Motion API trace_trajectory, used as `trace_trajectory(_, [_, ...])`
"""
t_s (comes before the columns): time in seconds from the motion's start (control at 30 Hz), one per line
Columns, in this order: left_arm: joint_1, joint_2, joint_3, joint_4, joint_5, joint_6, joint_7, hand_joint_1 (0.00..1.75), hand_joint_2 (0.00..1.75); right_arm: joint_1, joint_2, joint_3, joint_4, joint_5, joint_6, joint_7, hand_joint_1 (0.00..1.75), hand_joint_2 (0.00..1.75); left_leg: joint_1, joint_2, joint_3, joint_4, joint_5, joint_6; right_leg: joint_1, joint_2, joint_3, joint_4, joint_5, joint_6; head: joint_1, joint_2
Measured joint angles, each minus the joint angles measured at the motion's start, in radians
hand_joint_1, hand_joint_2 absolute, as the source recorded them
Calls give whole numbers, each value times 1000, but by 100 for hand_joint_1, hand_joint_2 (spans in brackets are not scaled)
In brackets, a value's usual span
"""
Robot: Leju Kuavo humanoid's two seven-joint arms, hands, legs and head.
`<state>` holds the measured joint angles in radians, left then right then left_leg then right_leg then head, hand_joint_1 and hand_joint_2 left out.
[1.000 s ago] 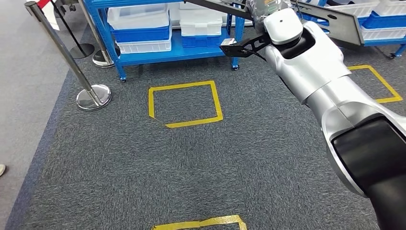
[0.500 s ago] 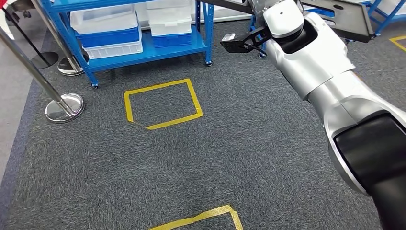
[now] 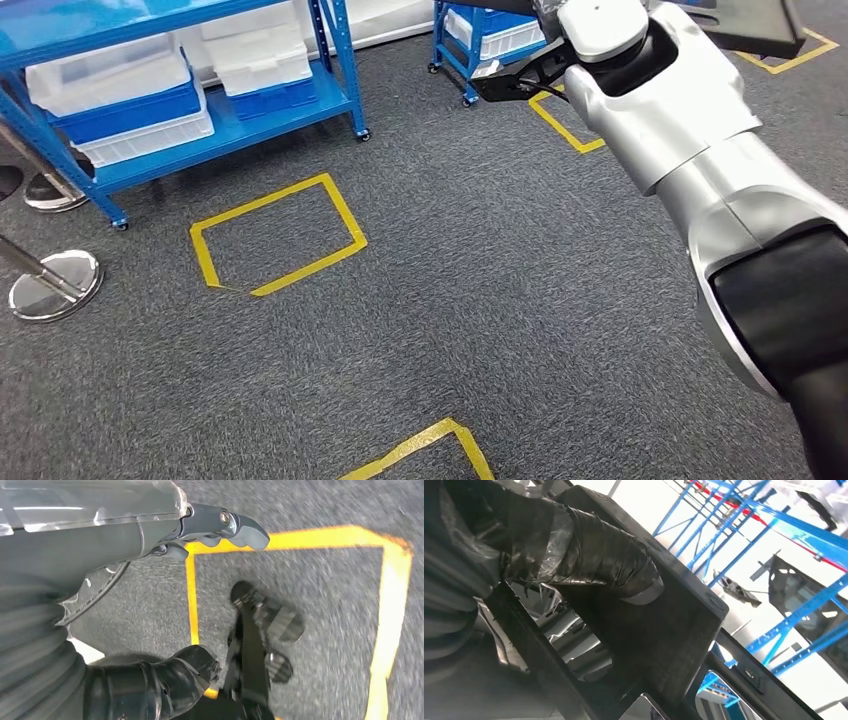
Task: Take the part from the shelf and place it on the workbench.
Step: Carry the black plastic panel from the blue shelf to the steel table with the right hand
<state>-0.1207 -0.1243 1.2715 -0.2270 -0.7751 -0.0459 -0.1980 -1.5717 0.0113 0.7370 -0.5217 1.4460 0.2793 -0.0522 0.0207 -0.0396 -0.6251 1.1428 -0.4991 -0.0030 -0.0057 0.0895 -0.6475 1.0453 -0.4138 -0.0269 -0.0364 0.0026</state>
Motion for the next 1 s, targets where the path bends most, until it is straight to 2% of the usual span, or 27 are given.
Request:
trace_trajectory(0.03, [-1, 0, 0, 0, -1, -1, 0, 0, 175, -1, 2, 3, 0, 0, 1, -5, 175, 175, 3, -27, 22, -54, 20, 3, -1, 13, -5, 4, 1, 4, 0, 0])
trace_trajectory(0.07, [-2, 0, 0, 0, -1, -1, 0, 0, 175, -2, 5, 6, 0, 0, 1, -9, 175, 175, 3, -48, 33, -85, 27, 5, -3, 26, -12, 6, 4, 9, 0, 0])
trace_trajectory(0.1, [-5, 1, 0, 0, -2, -2, 0, 0, 175, -2, 8, 9, 0, 0, 2, -13, 175, 175, 3, -56, 37, -95, 23, 7, -7, 39, -20, 6, 9, 17, 0, 0])
trace_trajectory(0.13, [-9, 0, 0, 0, -4, -2, 0, 0, 175, -1, 9, 12, 0, 0, 2, -17, 175, 175, 2, -45, 39, -103, 23, 9, -10, 53, -25, 4, 14, 26, 0, 0])
trace_trajectory(0.17, [-12, -2, 0, 1, -5, -3, 1, 0, 175, -1, 10, 14, 0, 0, 2, -20, 175, 175, 3, -31, 40, -108, 26, 13, -11, 58, -29, 2, 17, 32, -1, 0])
trace_trajectory(0.2, [-14, -3, 0, 1, -7, -3, 1, 0, 175, -2, 10, 16, 0, -1, 2, -23, 175, 175, 5, -17, 43, -115, 31, 18, -7, 44, -33, 8, 12, 38, 1, 0])
trace_trajectory(0.23, [-14, -5, 0, 2, -8, -4, 1, 0, 175, -4, 10, 17, 0, -2, 2, -25, 175, 175, 7, -2, 46, -122, 35, 24, -3, 17, -44, 30, -4, 42, 3, 0])
trace_trajectory(0.3, [-12, -6, 0, 2, -13, -4, 1, 0, 175, -8, 15, 22, 0, -5, 2, -32, 175, 175, 7, 29, 49, -128, 38, 31, -1, -51, -90, 137, -64, 48, 8, 0])
trace_trajectory(0.33, [-12, -6, 0, 2, -20, -2, 1, 0, 175, -7, 19, 24, 0, -7, 2, -38, 175, 175, 5, 44, 49, -127, 38, 33, -4, -69, -119, 202, -92, 51, 8, 0])
trace_trajectory(0.37, [-11, -6, -2, 2, -29, 0, 1, 0, 175, -5, 21, 27, 0, -11, 2, -45, 175, 175, 5, 58, 49, -126, 37, 33, -7, -80, -139, 249, -107, 53, 8, 0])
trace_trajectory(0.4, [-12, -6, -4, 2, -38, 2, 1, 0, 175, -2, 22, 30, 0, -16, 2, -51, 175, 175, 4, 72, 49, -125, 36, 33, -11, -86, -143, 263, -104, 55, 8, 0])
trace_trajectory(0.43, [-12, -6, -6, 2, -43, 4, 1, 0, 175, -1, 23, 31, 0, -21, 2, -55, 175, 175, 4, 84, 49, -124, 34, 32, -14, -91, -127, 237, -84, 56, 8, 0])
trace_trajectory(0.47, [-12, -7, -8, 2, -45, 3, 1, 0, 175, 0, 23, 32, -1, -23, 2, -58, 175, 175, 4, 96, 51, -123, 31, 30, -15, -101, -94, 177, -53, 55, 8, 0])
trace_trajectory(0.53, [-11, -8, -9, 2, -43, 3, 2, 0, 175, -2, 25, 34, -5, -26, 1, -63, 175, 175, 1, 119, 54, -120, 25, 23, -7, -142, -25, 49, -12, 47, 8, 0])
trace_trajectory(0.57, [-11, -9, -9, 2, -43, 2, 2, 0, 175, -2, 28, 35, -7, -27, 2, -65, 175, 175, -2, 129, 56, -120, 22, 18, -1, -154, -5, 11, -4, 42, 8, 0])
trace_trajectory(0.6, [-12, -9, -9, 2, -43, 2, 3, 0, 175, -2, 29, 36, -8, -28, 2, -67, 175, 175, -5, 139, 58, -120, 20, 13, 4, -158, -1, -1, -6, 36, 7, 0])
trace_trajectory(0.67, [-13, -9, -9, 2, -44, 2, 5, 0, 175, -1, 31, 40, -9, -32, 3, -71, 175, 175, -6, 155, 63, -122, 15, 2, 5, -132, -3, -5, -3, 26, 7, 0])
trace_trajectory(0.7, [-13, -9, -9, 2, -45, 2, 5, 0, 175, -1, 32, 41, -9, -34, 4, -72, 175, 175, -3, 145, 63, -116, 6, -3, 2, -121, -2, -8, -1, 20, 7, 0])
trace_trajectory(0.73, [-12, -9, -8, 2, -45, 2, 5, 0, 175, -1, 34, 43, -10, -37, 4, -73, 175, 175, -1, 125, 56, -96, -12, -6, -1, -110, -1, -12, 2, 14, 7, 0])
trace_trajectory(0.8, [-7, -9, -8, 2, -44, 2, 6, 0, 175, 1, 42, 48, -12, -42, 4, -76, 175, 175, 3, 71, 11, 7, -73, -10, -4, -87, 0, -16, 5, 6, 6, 0])
trace_trajectory(0.83, [-5, -9, -8, 2, -44, 2, 6, 0, 175, 4, 45, 52, -12, -44, 4, -79, 175, 175, 3, 57, -20, 75, -102, -10, -3, -74, 0, -16, 5, 4, 6, 0])
trace_trajectory(0.87, [-3, -9, -8, 2, -44, 2, 6, 0, 175, 8, 49, 57, -12, -45, 4, -85, 175, 175, 2, 50, -49, 132, -118, -10, -2, -59, 0, -15, 5, 3, 6, 0])
trace_trajectory(0.9, [-2, -8, -8, 2, -45, 2, 6, 0, 175, 14, 53, 63, -13, -45, 3, -93, 175, 175, 2, 47, -66, 158, -115, -10, -1, -44, 0, -14, 5, 2, 6, 0])
trace_trajectory(0.93, [-2, -8, -8, 2, -45, 2, 6, 0, 175, 18, 55, 69, -15, -46, 1, -101, 175, 175, 2, 45, -67, 150, -94, -9, 0, -29, 0, -12, 5, 2, 6, 0])
trace_trajectory(0.97, [-3, -8, -8, 2, -45, 1, 6, 0, 175, 21, 57, 76, -18, -51, 0, -111, 175, 175, 2, 38, -51, 102, -55, -6, 0, -14, 1, -9, 4, 3, 6, 0])
trace_trajectory(1.0, [-2, -8, -8, 2, -46, 0, 5, 0, 175, 24, 59, 82, -23, -60, -1, -118, 175, 175, 3, 20, -27, 36, -16, -3, 0, 0, 0, -6, 3, 4, 6, 0])
